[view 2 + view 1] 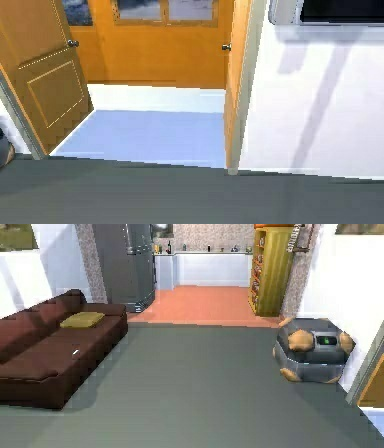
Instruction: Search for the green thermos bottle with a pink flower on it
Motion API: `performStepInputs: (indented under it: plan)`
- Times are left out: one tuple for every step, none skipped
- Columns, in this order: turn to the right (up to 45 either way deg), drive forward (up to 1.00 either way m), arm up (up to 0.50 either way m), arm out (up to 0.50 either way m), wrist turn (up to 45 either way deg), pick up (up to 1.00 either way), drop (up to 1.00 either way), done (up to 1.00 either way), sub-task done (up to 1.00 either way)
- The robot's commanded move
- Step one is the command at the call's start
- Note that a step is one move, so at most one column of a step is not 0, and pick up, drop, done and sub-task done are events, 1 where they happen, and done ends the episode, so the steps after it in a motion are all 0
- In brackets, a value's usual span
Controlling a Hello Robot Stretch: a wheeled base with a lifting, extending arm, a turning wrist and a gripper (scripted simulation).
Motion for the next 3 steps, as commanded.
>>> performStepInputs:
  plan:
    - [0.0, 1.00, 0.00, 0.00, 0.0, 0.00, 0.00, 0.00, 0.00]
    - [0.0, 1.00, 0.00, 0.00, 0.0, 0.00, 0.00, 0.00, 0.00]
    - [0.0, 1.00, 0.00, 0.00, 0.0, 0.00, 0.00, 0.00, 0.00]
